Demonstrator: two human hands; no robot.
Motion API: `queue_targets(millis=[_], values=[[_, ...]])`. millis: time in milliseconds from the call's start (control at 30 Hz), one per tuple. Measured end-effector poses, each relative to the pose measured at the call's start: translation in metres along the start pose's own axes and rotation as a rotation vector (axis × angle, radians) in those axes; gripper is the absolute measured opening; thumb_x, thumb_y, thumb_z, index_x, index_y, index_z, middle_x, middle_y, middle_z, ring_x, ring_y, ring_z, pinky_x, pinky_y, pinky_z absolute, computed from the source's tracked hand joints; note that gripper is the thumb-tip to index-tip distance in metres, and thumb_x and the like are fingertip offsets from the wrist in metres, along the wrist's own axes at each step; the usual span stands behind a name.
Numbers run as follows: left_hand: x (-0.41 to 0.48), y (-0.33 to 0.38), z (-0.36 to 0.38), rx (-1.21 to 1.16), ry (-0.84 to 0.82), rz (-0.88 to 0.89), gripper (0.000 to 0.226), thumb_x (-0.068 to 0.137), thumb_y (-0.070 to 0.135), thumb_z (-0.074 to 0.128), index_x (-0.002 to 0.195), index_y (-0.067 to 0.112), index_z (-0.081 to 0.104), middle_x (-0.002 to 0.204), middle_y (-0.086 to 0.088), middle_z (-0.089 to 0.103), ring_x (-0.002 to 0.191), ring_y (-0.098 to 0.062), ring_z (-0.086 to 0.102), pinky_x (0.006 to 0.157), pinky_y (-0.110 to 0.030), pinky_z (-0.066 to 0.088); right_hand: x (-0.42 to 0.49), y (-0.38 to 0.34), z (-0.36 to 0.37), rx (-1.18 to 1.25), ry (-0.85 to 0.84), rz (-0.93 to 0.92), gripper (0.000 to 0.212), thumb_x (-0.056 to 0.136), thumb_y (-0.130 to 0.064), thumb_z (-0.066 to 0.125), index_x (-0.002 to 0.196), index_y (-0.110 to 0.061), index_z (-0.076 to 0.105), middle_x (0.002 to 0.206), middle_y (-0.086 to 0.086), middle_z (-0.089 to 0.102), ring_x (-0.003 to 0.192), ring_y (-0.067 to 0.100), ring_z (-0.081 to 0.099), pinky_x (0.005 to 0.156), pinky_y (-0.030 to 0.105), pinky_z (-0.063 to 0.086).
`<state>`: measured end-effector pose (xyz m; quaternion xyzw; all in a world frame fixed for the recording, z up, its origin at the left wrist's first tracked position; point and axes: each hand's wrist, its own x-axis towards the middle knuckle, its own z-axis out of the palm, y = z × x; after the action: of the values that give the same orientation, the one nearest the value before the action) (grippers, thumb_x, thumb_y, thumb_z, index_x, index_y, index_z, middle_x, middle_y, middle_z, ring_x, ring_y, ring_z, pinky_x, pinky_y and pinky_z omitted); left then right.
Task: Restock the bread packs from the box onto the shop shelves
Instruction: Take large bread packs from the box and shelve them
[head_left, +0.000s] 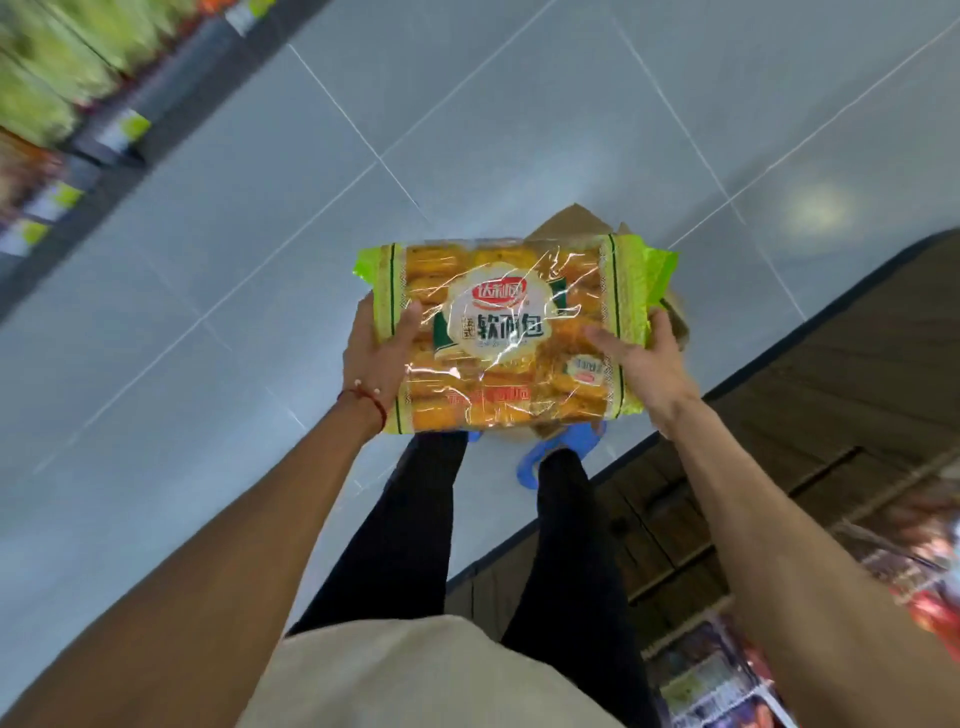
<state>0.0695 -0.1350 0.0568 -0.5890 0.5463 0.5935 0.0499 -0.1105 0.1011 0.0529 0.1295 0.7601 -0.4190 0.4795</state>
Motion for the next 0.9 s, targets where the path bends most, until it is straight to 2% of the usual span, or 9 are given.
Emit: queue_targets(millis=[100,200,267,467,533,633,767,833,900], values=[[-0.023,0.034,-0.041,-0.033,-0.011,0.047,0.051,0.087,0.055,0.063,0.133,0.036,0.051,0.121,0.006,0.067,0.106,-0.021,0.068,0.093,-0.05,0.054,-0.04,-0.023,0.025,0.025,0.019,-0.074,0.134,0.055,-0.076,0.088,0.162,-0.03,0.021,0.16,-0.002,0.045,0.141,0.026,0.051,0.115,0.058,0.042],[-0.05,0.056,-0.075,-0.053,-0.013,0.114,0.044,0.09,0.049,0.063,0.131,0.033,0.055,0.118,0.005,0.068,0.104,-0.019,0.068,0.091,-0.047,0.056,-0.078,-0.041,0.043,0.049,0.021,-0.177,0.114,0.06,-0.069,0.088,0.155,-0.031,0.037,0.143,-0.005,0.062,0.126,0.024,0.064,0.105,0.057,0.053],[-0.07,0.067,-0.094,-0.083,-0.003,0.143,0.04,0.091,0.047,0.063,0.128,0.032,0.058,0.114,0.005,0.071,0.099,-0.018,0.071,0.088,-0.046,0.058,-0.102,-0.051,0.048,0.053,0.002,-0.222,0.111,0.061,-0.07,0.088,0.154,-0.033,0.04,0.141,-0.007,0.064,0.124,0.024,0.066,0.102,0.057,0.055],[-0.135,0.08,-0.141,-0.101,0.05,0.261,0.036,0.091,0.047,0.063,0.125,0.035,0.061,0.112,0.006,0.072,0.098,-0.018,0.072,0.089,-0.048,0.057,-0.167,-0.076,0.062,0.075,-0.043,-0.413,0.107,0.073,-0.064,0.084,0.159,-0.033,0.028,0.153,-0.007,0.054,0.138,0.023,0.055,0.108,0.059,0.05],[-0.157,0.085,-0.153,-0.103,0.088,0.306,0.035,0.09,0.046,0.064,0.123,0.036,0.062,0.111,0.007,0.073,0.099,-0.017,0.071,0.089,-0.047,0.057,-0.185,-0.085,0.067,0.05,-0.052,-0.45,0.111,0.07,-0.072,0.083,0.159,-0.038,0.027,0.16,-0.008,0.046,0.147,0.024,0.045,0.112,0.064,0.043],[-0.18,0.096,-0.174,-0.124,0.176,0.374,0.032,0.088,0.042,0.068,0.118,0.033,0.065,0.107,0.008,0.073,0.101,-0.02,0.07,0.089,-0.048,0.056,-0.204,-0.103,0.075,0.059,-0.089,-0.525,0.109,0.07,-0.075,0.081,0.158,-0.042,0.027,0.162,-0.009,0.042,0.149,0.022,0.041,0.116,0.062,0.04],[-0.191,0.125,-0.21,-0.165,0.264,0.447,0.042,0.085,0.046,0.07,0.122,0.03,0.063,0.111,0.01,0.071,0.107,-0.016,0.067,0.094,-0.046,0.054,-0.228,-0.148,0.095,0.065,-0.094,-0.628,0.106,0.072,-0.076,0.079,0.158,-0.041,0.028,0.162,-0.008,0.042,0.149,0.02,0.041,0.118,0.058,0.038],[-0.189,0.146,-0.23,-0.162,0.299,0.504,0.049,0.083,0.048,0.072,0.128,0.031,0.061,0.117,0.009,0.069,0.113,-0.014,0.063,0.099,-0.04,0.051,-0.238,-0.179,0.109,0.066,-0.091,-0.702,0.095,0.079,-0.067,0.079,0.157,-0.038,0.034,0.156,-0.01,0.051,0.145,0.018,0.048,0.116,0.052,0.042],[-0.179,0.169,-0.252,-0.169,0.338,0.566,0.061,0.079,0.055,0.074,0.131,0.027,0.059,0.122,0.007,0.068,0.117,-0.018,0.062,0.101,-0.043,0.049,-0.244,-0.213,0.124,0.057,-0.079,-0.771,0.084,0.086,-0.054,0.079,0.156,-0.033,0.038,0.151,-0.011,0.056,0.14,0.013,0.052,0.116,0.043,0.043]])
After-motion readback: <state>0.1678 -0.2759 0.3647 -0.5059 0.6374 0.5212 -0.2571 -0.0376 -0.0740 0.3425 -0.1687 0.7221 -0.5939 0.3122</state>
